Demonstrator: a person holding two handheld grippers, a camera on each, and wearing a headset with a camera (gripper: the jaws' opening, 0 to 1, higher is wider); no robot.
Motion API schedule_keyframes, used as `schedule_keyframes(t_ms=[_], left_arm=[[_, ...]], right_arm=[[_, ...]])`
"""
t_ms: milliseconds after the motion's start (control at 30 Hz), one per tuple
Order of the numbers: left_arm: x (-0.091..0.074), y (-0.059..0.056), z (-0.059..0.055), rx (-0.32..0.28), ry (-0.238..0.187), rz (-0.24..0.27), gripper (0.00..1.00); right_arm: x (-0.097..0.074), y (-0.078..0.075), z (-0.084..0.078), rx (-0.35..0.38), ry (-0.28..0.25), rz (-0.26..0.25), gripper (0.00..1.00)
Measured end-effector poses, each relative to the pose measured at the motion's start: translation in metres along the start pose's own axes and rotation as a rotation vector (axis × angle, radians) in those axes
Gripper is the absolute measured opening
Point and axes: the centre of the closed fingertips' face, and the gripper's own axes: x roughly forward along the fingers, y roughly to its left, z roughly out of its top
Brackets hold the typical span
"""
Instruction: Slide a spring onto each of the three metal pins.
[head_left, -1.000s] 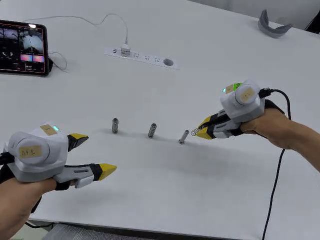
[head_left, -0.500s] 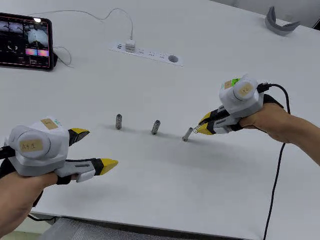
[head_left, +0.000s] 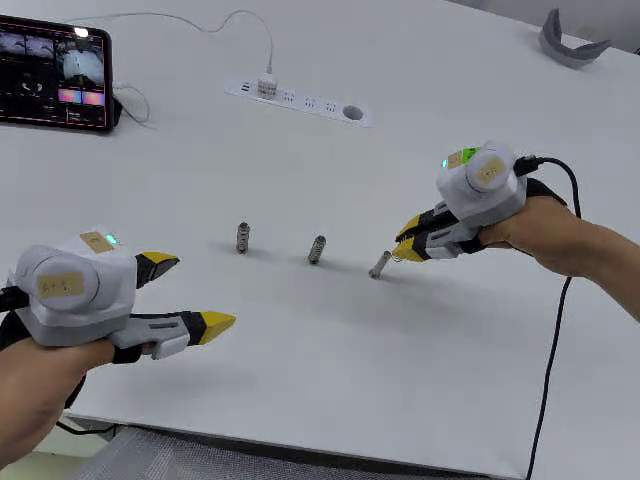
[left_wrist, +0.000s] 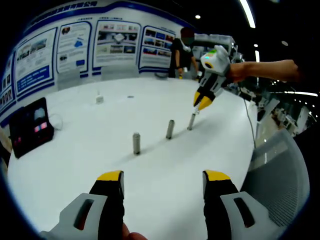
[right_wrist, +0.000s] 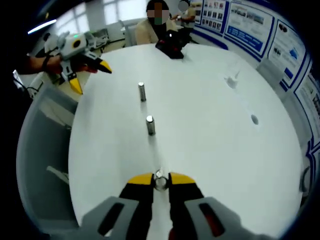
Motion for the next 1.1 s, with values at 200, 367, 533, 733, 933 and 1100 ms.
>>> schedule_keyframes(t_ms=[200, 367, 533, 733, 933, 1100], left_arm=[[0.001, -0.001, 0.001, -0.001, -0.003, -0.003, 0.64], [0.001, -0.002, 0.002, 0.0, -0.004, -0.005, 0.64], [0.0, 0.0, 0.002, -0.001, -0.005, -0.003, 0.64], [-0.003, 0.003, 0.0, -0.008, -0.005, 0.005, 0.64], [-0.004, 0.004, 0.0, -0.012, -0.005, 0.008, 0.64], [-0.005, 0.004, 0.0, -0.017, -0.009, 0.011, 0.63]], right_arm=[[-0.003, -0.003, 0.003, -0.009, -0.007, -0.009, 0.13], [-0.002, -0.002, 0.006, -0.009, -0.017, -0.005, 0.13], [0.003, -0.001, 0.008, -0.01, -0.019, 0.003, 0.13], [0.008, 0.0, 0.008, -0.009, -0.019, 0.013, 0.13], [0.014, 0.0, 0.005, -0.01, -0.009, 0.021, 0.13], [0.02, 0.0, -0.001, -0.004, 0.004, 0.031, 0.13]])
